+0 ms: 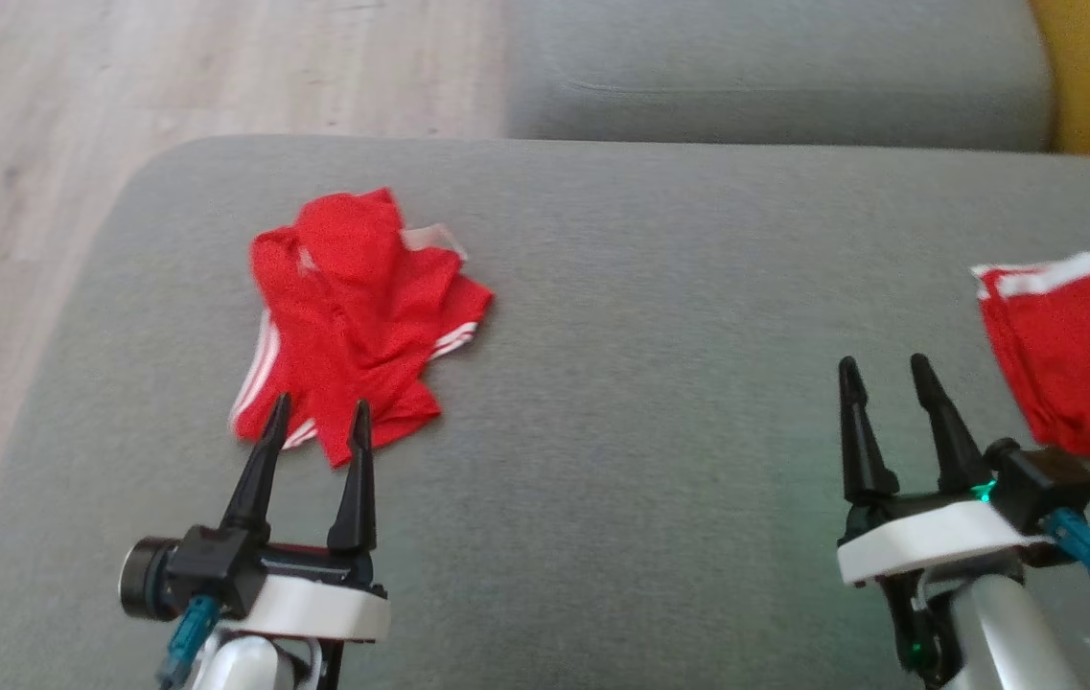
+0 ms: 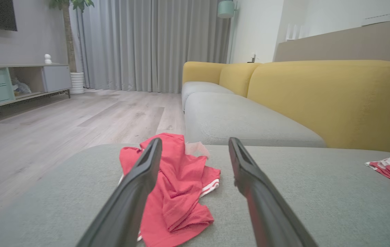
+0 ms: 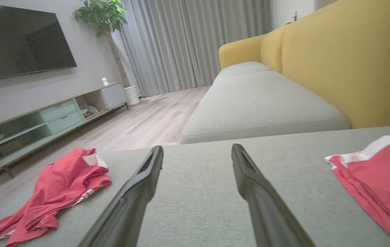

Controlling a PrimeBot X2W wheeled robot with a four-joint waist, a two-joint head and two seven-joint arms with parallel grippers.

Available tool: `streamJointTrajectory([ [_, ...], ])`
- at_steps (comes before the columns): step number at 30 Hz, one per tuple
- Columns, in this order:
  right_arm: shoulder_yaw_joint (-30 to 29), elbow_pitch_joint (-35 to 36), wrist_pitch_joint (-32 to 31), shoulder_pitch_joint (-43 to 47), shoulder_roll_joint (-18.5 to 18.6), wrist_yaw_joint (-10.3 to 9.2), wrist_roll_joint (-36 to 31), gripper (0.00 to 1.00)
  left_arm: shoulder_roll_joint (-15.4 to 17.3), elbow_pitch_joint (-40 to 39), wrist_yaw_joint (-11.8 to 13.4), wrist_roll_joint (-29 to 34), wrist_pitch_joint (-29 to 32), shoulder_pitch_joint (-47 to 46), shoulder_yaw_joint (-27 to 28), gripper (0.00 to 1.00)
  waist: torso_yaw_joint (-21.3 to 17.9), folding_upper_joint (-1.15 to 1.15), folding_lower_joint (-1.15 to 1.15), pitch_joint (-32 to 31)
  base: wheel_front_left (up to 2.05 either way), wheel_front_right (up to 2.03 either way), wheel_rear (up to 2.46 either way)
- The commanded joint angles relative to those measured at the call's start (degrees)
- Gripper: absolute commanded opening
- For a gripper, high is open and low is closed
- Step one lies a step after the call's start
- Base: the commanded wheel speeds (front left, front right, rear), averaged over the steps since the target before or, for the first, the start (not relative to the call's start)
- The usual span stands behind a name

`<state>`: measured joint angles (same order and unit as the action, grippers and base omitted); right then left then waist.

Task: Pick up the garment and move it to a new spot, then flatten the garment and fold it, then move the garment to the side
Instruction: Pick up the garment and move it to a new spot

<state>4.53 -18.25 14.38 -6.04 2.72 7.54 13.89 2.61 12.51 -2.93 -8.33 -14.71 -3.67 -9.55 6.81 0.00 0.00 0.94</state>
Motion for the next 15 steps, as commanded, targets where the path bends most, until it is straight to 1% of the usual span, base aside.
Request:
streamJointTrajectory([
  [1,1.9,2.1,0.6,-0.4,0.2,-0.05,0.5,1.00,0.3,-1.9,0.4,-0.2,-0.3,-2.1,1.4,1.00,2.1,0.00,0.00,-0.7,0.00,0.00,0.00],
  [9,3.8,0.9,0.6,1.1,0.2,-0.05,2.5,1.00,0.3,-1.2,0.7,0.0,-0.3,-0.7,1.3,1.00,8.9,0.00,0.00,-1.8,0.00,0.00,0.00],
  [15,4.8,0.7,0.6,1.3,0.2,-0.05,2.6,1.00,0.3,-1.0,0.4,0.1,-0.3,-0.3,1.5,1.00,11.9,0.00,0.00,-1.6,0.00,0.00,0.00],
])
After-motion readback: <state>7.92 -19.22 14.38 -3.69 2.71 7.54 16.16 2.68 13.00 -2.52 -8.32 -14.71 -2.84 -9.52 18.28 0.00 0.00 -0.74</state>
